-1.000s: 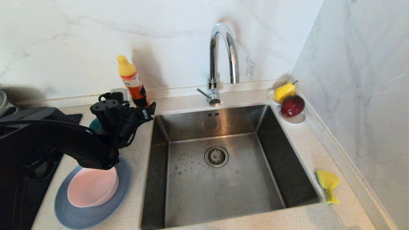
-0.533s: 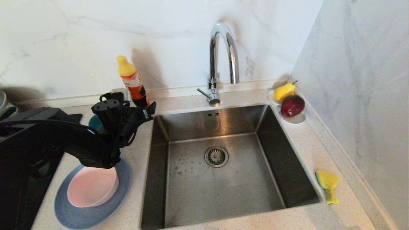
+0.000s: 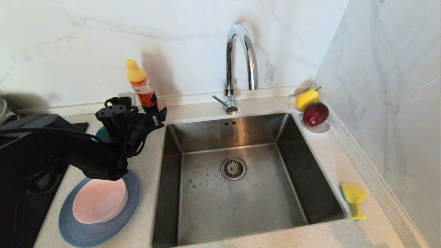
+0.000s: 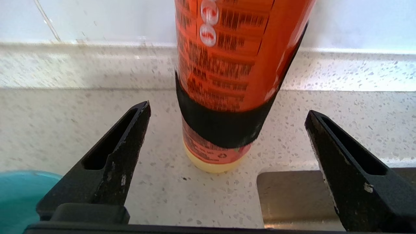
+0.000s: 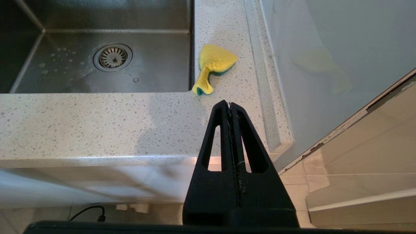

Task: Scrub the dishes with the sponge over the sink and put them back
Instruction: Grab the dish soap

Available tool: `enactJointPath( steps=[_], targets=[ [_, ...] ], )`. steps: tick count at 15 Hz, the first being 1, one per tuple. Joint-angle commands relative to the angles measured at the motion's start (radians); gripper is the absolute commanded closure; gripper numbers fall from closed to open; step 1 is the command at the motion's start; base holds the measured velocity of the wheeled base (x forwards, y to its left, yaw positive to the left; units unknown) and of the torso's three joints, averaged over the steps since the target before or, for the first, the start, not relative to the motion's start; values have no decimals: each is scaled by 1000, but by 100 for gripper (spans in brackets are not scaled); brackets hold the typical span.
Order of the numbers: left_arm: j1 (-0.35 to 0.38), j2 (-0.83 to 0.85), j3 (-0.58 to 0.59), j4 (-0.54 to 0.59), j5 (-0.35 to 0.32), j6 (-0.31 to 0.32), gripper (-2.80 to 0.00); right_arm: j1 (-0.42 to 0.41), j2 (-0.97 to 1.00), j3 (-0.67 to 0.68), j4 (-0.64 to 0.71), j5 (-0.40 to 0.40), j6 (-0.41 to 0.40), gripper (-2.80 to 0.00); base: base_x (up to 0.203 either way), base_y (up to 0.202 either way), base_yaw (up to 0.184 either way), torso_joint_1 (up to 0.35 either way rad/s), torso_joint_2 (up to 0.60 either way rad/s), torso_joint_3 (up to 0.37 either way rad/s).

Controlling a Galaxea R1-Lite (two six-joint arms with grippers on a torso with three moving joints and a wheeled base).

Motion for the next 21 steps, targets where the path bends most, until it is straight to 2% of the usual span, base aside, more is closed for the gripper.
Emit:
enactJointPath(
  steps=[1,21],
  targets=[
    [0,-12,-1,-6,0,14,-280,0,-2,1,0,1,0,0,0,0,0,0,0,0],
    [-2,68,-163,45,-1,27,-280,0,-2,0,0,1,-2,0,0,0,0,0,0,0]
  ],
)
